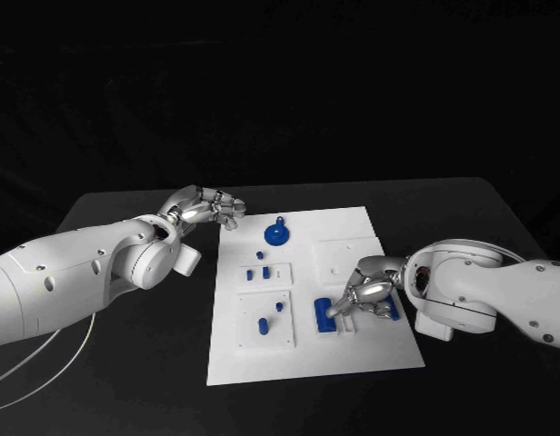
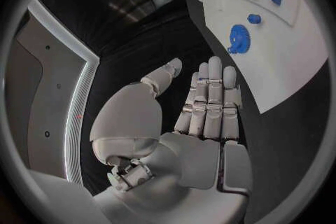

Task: Assemble the parts on the task board

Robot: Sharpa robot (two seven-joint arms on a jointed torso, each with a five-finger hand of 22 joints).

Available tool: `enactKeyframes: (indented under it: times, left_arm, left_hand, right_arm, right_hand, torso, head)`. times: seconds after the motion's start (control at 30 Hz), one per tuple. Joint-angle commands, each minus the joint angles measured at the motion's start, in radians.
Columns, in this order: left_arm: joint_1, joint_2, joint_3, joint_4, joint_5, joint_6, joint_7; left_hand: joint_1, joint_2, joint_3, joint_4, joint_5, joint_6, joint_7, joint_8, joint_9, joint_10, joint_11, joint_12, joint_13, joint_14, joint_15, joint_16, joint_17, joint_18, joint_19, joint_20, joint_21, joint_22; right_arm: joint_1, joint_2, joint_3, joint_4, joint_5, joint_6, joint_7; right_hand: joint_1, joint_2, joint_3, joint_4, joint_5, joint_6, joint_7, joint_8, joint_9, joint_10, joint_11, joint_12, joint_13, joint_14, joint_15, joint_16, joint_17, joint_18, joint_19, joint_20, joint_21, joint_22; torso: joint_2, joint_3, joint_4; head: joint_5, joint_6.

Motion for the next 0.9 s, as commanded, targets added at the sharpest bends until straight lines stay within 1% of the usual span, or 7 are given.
enactKeyframes:
  times: [0.03, 0.17, 0.37, 0.43, 0.47, 0.57, 0.9]
  left_arm:
    - [0.001, 0.004, 0.001, 0.0, 0.005, 0.01, 0.011]
    - [0.001, 0.003, 0.0, 0.0, 0.005, 0.008, 0.012]
    - [0.001, 0.001, 0.0, 0.002, 0.005, 0.011, 0.012]
    - [0.001, 0.001, 0.0, 0.002, 0.005, 0.01, 0.013]
    - [0.001, 0.0, 0.0, 0.001, 0.005, 0.01, 0.013]
    - [0.0, 0.0, 0.0, -0.001, 0.005, 0.009, 0.014]
    - [0.0, 0.0, -0.003, 0.0, 0.005, 0.014, 0.014]
  left_hand:
    - [-0.01, 0.0, 0.001, 0.005, -0.004, -0.006, 0.001, 0.005, -0.001, -0.005, -0.001, -0.004, -0.001, 0.008, 0.0, -0.005, 0.001, 0.018, -0.001, 0.0, -0.006, 0.001]
    - [-0.009, 0.0, 0.001, 0.005, -0.004, -0.006, 0.001, 0.005, -0.001, -0.005, -0.001, -0.004, -0.001, 0.008, 0.0, -0.005, 0.002, 0.018, -0.001, 0.0, -0.006, 0.001]
    - [-0.009, 0.0, 0.001, 0.005, -0.004, -0.006, 0.0, 0.005, -0.001, -0.005, -0.001, -0.004, -0.001, 0.008, 0.0, -0.005, 0.002, 0.018, -0.001, 0.0, -0.006, 0.001]
    - [-0.009, 0.0, 0.001, 0.005, -0.004, -0.006, 0.0, 0.005, -0.001, -0.005, -0.001, -0.004, -0.001, 0.008, 0.0, -0.005, 0.003, 0.018, -0.001, 0.0, -0.006, 0.001]
    - [-0.009, 0.0, 0.001, 0.005, -0.004, -0.006, 0.0, 0.005, -0.001, -0.005, -0.001, -0.004, -0.001, 0.008, 0.0, -0.006, 0.003, 0.018, -0.001, 0.0, -0.006, 0.002]
    - [-0.008, 0.0, 0.002, 0.005, -0.004, -0.006, 0.0, 0.005, -0.001, -0.005, -0.001, -0.004, -0.001, 0.008, 0.0, -0.006, 0.003, 0.018, -0.001, 0.0, -0.006, 0.002]
    - [-0.008, -0.001, 0.001, 0.005, -0.004, -0.006, 0.0, 0.005, -0.001, -0.005, -0.001, -0.004, -0.001, 0.008, 0.0, -0.007, 0.004, 0.018, -0.001, 0.0, -0.007, 0.002]
  right_arm:
    - [0.018, -0.026, 0.01, -0.022, 0.001, -0.043, 0.092]
    - [0.054, -0.055, 0.014, -0.074, 0.04, -0.034, 0.11]
    - [0.065, -0.092, 0.022, -0.114, 0.072, -0.023, 0.085]
    - [0.066, -0.104, 0.022, -0.125, 0.081, 0.046, 0.046]
    - [0.066, -0.107, 0.022, -0.129, 0.084, 0.064, 0.031]
    - [0.066, -0.109, 0.021, -0.143, 0.091, 0.149, -0.035]
    - [0.065, -0.139, 0.008, -0.091, -0.072, 0.185, -0.097]
  right_hand:
    - [0.005, 0.01, 0.0, -0.014, 0.006, -0.003, 0.006, -0.006, -0.002, 0.004, 0.003, -0.005, -0.001, 0.006, 0.001, -0.004, -0.001, 0.037, 0.008, 0.003, -0.005, 0.004]
    - [0.045, 0.028, 0.011, -0.05, 0.006, -0.011, 0.01, -0.013, -0.003, 0.006, 0.006, -0.002, 0.0, 0.008, 0.004, -0.005, -0.001, 0.037, 0.01, 0.003, -0.006, 0.004]
    - [0.131, 0.064, 0.064, -0.069, -0.013, -0.008, 0.012, -0.015, -0.002, 0.007, 0.008, -0.001, -0.001, 0.011, 0.007, -0.009, -0.004, 0.037, 0.014, 0.008, -0.007, 0.003]
    - [0.188, 0.059, 0.143, -0.046, -0.015, -0.005, 0.012, -0.014, -0.001, 0.01, 0.009, -0.001, -0.002, 0.013, 0.007, -0.009, -0.004, 0.036, 0.02, 0.01, -0.008, 0.0]
    - [0.18, 0.04, 0.174, -0.018, -0.016, -0.008, 0.014, -0.016, 0.0, 0.009, 0.012, -0.001, -0.003, 0.014, 0.01, -0.01, -0.005, 0.036, 0.023, 0.016, -0.008, 0.001]
    - [0.149, 0.025, 0.166, -0.001, -0.015, -0.02, 0.019, -0.023, -0.002, 0.004, 0.015, -0.004, -0.004, 0.011, 0.013, -0.013, -0.006, 0.037, 0.019, 0.022, -0.008, 0.002]
    - [0.082, 0.006, 0.121, 0.018, -0.015, -0.014, 0.018, -0.019, 0.004, -0.003, 0.014, -0.005, -0.004, 0.009, 0.013, -0.018, -0.007, 0.037, 0.008, 0.028, -0.01, 0.006]
  torso:
    - [-0.001, -0.0005, 0.0004]
    - [0.0, -0.0008, 0.0024]
    - [0.0, -0.0004, -0.0009]
    - [0.001, -0.0003, -0.0015]
    - [0.001, -0.0004, -0.002]
    - [0.0, -0.0006, -0.0032]
    - [-0.002, -0.001, -0.0009]
  head:
    - [-0.007, 0.006]
    - [-0.014, 0.011]
    - [-0.027, 0.021]
    - [-0.033, 0.023]
    - [-0.035, 0.024]
    - [-0.04, 0.024]
    - [-0.055, 0.025]
